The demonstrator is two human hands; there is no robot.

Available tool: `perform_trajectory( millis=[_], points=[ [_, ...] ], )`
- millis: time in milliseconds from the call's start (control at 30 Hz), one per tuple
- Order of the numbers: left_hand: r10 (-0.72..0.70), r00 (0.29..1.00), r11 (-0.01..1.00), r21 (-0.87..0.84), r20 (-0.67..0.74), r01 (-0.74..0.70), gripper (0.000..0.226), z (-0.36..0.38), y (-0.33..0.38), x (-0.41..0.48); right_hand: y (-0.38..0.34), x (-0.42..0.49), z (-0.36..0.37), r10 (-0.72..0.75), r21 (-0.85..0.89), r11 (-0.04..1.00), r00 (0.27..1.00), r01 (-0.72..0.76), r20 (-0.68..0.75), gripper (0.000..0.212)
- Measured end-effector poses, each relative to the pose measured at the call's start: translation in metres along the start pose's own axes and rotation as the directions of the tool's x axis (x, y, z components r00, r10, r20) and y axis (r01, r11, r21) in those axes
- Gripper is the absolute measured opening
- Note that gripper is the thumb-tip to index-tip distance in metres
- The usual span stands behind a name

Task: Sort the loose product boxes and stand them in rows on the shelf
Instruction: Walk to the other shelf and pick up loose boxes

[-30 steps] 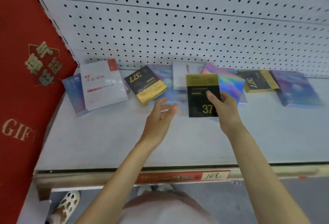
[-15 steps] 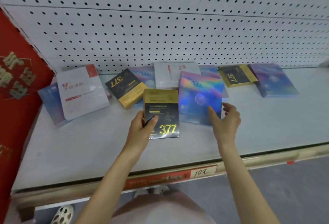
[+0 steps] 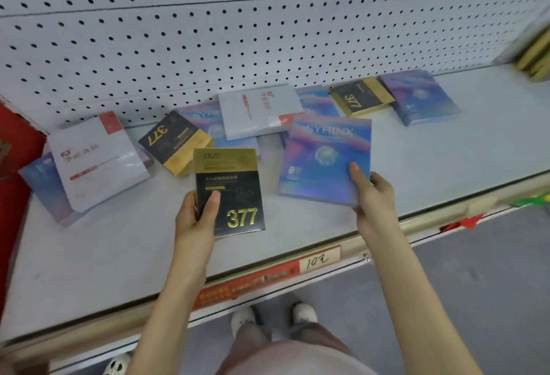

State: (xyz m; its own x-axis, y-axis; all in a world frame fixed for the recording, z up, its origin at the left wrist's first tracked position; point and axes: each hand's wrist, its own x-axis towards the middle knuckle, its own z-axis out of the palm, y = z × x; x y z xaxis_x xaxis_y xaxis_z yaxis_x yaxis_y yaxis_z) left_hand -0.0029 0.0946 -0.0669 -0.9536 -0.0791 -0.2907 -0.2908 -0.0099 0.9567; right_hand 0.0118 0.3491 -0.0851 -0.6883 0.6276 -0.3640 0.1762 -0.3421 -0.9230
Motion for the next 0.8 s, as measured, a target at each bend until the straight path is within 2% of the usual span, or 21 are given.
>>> perform_trajectory(
  millis=[133,267,467,633,800],
  points=[
    [0.025,0.999,1.0,0.01,0.028,-0.026,0.013,0.05,0.009,-0.025,-0.025,-0.006,-0.075,0.033,0.179,0.983,0.999,-0.036,0.016,0.025],
    [-0.005,0.993,0.999,0.032,0.114,0.001,0.018,0.136,0.005,-0.061,-0.044,-0.002,-0.166,0.039,0.302,0.953,0.999,-0.035,-0.008,0.017],
    [-0.045,0.955,0.997,0.073,0.293,0.025,0.012,0.296,-0.018,-0.125,-0.06,0.026,-0.327,0.061,0.365,0.931,0.994,-0.024,-0.089,0.021],
    [-0.039,0.922,0.986,0.165,0.384,-0.027,0.004,0.393,-0.026,-0.155,-0.082,0.049,-0.448,0.08,0.368,0.93,0.978,-0.005,-0.19,0.019],
    [-0.031,0.912,0.992,0.126,0.41,-0.022,0.017,0.477,-0.02,-0.17,-0.119,0.089,-0.516,0.029,0.319,0.947,0.982,0.033,-0.187,0.019]
  ],
)
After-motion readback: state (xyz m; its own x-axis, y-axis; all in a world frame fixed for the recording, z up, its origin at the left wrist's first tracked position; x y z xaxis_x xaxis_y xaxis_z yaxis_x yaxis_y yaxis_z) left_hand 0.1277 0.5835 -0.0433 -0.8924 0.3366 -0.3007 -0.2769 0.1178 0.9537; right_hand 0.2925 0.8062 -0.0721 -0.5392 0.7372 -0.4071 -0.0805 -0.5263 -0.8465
